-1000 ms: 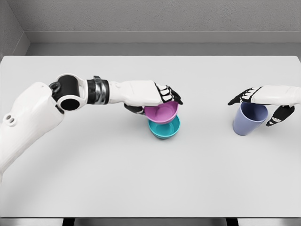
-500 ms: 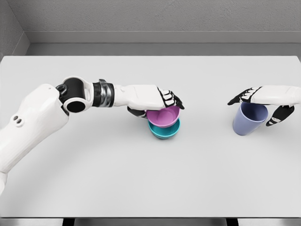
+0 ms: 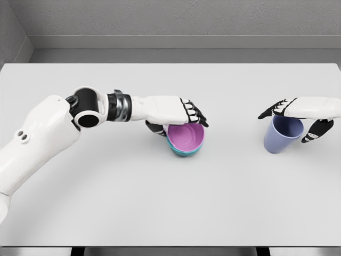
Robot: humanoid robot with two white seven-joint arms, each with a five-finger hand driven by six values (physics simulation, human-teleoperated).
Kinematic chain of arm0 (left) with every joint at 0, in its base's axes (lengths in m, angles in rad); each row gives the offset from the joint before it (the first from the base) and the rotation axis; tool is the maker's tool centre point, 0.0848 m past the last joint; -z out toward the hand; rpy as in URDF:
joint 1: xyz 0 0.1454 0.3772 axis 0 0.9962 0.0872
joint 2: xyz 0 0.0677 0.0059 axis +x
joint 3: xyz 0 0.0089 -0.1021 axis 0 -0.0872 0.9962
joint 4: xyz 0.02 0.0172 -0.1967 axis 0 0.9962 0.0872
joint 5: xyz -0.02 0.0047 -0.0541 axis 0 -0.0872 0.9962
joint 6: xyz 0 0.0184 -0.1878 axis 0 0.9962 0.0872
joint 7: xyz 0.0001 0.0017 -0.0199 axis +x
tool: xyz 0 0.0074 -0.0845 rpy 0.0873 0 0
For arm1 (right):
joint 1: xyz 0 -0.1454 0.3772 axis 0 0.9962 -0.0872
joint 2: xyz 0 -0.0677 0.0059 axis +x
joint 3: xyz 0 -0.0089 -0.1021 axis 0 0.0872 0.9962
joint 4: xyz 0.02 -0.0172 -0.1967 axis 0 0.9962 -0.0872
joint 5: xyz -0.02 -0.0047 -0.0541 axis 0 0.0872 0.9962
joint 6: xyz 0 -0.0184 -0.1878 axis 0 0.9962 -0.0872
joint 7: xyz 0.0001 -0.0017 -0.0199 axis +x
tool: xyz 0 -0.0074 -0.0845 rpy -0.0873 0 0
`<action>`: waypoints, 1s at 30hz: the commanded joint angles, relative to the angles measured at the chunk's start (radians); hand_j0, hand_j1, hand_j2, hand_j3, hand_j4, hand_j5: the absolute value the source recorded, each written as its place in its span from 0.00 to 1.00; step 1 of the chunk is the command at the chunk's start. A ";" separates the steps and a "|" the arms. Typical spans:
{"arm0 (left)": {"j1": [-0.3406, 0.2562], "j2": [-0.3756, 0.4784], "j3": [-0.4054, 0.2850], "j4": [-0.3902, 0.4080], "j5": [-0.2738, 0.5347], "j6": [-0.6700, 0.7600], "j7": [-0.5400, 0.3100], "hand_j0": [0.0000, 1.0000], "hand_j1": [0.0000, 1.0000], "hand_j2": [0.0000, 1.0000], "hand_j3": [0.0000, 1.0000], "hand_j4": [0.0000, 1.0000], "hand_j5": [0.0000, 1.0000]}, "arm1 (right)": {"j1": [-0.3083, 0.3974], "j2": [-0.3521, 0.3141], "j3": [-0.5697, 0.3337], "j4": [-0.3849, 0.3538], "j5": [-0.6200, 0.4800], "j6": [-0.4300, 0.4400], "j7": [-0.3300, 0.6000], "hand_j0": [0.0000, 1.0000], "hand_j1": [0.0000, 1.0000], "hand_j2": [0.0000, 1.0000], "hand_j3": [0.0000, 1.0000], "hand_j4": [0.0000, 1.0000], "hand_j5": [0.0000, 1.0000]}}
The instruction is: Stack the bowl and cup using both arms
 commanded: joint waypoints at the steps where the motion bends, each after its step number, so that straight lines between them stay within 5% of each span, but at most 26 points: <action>1: 0.002 -0.001 0.001 0.000 0.007 0.002 0.001 1.00 1.00 1.00 1.00 1.00 1.00 | 0.002 -0.001 -0.001 0.000 -0.006 0.002 0.000 1.00 1.00 1.00 1.00 1.00 1.00; 18: 0.000 0.034 0.075 -0.031 0.046 0.002 0.009 1.00 1.00 1.00 1.00 1.00 1.00 | 0.000 -0.002 -0.001 0.003 -0.006 0.002 -0.002 1.00 1.00 1.00 1.00 1.00 1.00; 24: 0.021 0.183 0.167 -0.084 0.086 0.002 0.009 1.00 1.00 1.00 1.00 1.00 1.00 | 0.000 -0.001 -0.001 0.001 -0.004 0.002 0.000 1.00 1.00 1.00 1.00 1.00 1.00; 30: 0.201 0.367 0.354 -0.107 0.151 0.002 0.009 1.00 1.00 1.00 1.00 1.00 1.00 | 0.000 0.001 -0.001 0.003 -0.004 0.002 0.000 1.00 1.00 1.00 1.00 1.00 1.00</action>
